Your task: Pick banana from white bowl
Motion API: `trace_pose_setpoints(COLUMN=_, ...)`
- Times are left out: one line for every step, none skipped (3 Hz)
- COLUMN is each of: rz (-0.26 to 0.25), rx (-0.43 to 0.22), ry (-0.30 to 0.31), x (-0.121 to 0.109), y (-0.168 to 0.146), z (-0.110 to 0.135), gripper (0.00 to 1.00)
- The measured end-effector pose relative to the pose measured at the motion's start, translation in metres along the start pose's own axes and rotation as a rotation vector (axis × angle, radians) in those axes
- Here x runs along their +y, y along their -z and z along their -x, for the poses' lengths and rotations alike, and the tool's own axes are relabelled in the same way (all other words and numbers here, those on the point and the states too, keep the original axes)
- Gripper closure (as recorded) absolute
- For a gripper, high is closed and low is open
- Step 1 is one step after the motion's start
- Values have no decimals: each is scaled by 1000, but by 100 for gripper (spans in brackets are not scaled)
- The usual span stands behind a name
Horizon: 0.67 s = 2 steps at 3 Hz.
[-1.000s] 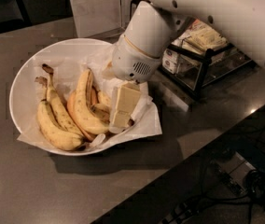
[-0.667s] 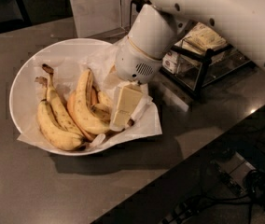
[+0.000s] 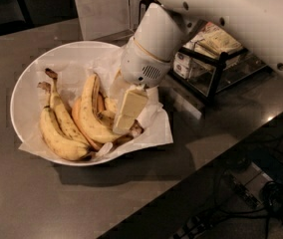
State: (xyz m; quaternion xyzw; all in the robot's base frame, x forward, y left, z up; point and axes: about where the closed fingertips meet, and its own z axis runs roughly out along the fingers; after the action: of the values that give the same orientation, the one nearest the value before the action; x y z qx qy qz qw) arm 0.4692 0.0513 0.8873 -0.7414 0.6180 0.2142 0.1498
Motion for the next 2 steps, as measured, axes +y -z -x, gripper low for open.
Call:
trace_pose_setpoints(rz=5, rx=12, ry=17, x=-8, y=0, z=9, gripper=33)
trace_pose_setpoints(rz=17, rx=10, ry=24, x=-14, y=-4, z=13, gripper=34)
